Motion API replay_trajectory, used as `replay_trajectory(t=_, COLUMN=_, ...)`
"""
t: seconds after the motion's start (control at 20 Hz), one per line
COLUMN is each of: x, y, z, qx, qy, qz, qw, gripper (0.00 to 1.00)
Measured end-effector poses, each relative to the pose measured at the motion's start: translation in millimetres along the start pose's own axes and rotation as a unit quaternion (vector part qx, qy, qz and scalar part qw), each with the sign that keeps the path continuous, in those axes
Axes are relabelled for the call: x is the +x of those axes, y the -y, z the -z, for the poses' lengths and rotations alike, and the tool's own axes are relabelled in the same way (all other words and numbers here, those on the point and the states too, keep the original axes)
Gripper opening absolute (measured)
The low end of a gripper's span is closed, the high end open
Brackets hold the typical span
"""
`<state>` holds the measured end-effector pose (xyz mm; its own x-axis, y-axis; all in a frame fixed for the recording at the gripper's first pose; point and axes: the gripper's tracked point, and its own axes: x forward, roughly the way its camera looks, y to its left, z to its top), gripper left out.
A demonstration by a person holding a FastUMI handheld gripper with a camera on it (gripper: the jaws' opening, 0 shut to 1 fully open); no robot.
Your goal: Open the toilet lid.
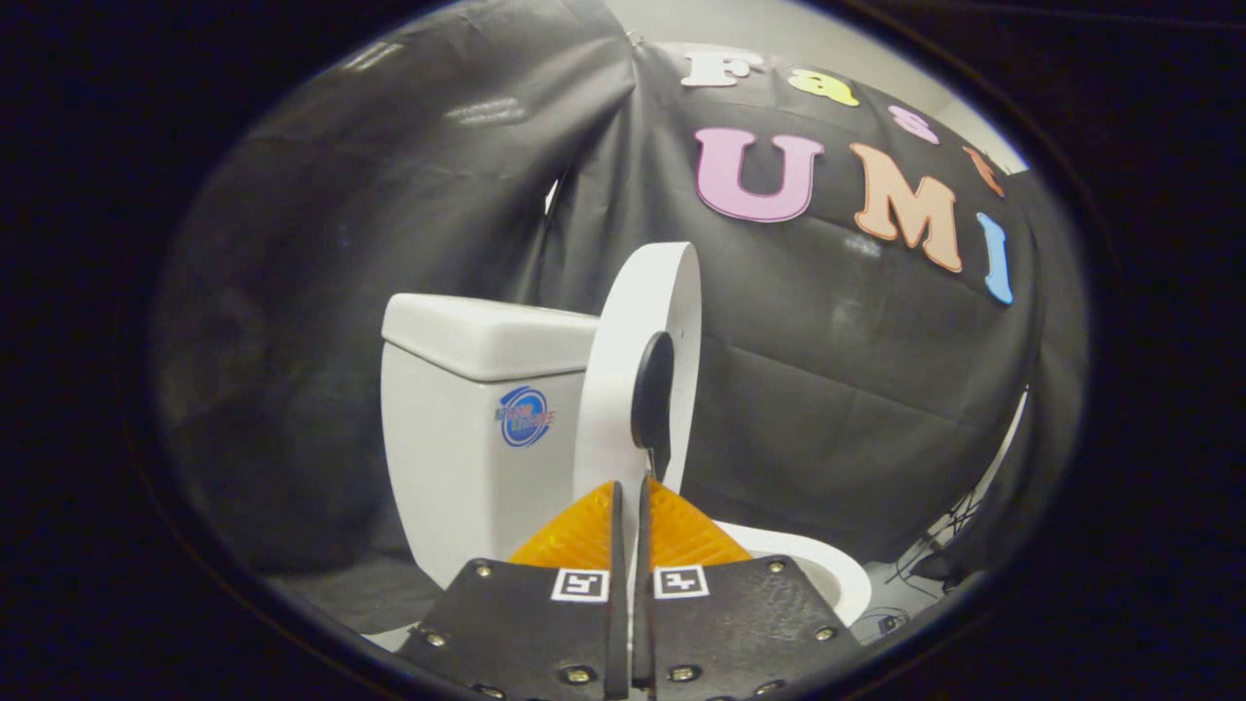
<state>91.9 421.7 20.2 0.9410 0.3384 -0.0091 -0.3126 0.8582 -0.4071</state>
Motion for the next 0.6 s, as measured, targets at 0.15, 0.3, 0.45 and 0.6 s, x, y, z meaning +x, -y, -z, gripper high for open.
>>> replay_trajectory(t=0.15, x=0.1, y=-20.8, z=1.5, qx=0.019, qy=-0.004, qz=-0.043, qw=0.999, gripper=0.03)
replay_trajectory(t=0.3, x=-5.1, y=-26.6, z=-2.5, qx=-0.006, qy=0.004, qz=-0.042, qw=0.999, gripper=0.01)
replay_trajectory(t=0.45, x=-6.8, y=-30.8, z=-4.0, qx=-0.016, qy=0.011, qz=-0.052, qw=0.998, gripper=0.01)
replay_trajectory(t=0.6, x=-12.4, y=-29.2, z=-4.1, qx=-0.001, qy=0.012, qz=-0.054, qw=0.998, gripper=0.07)
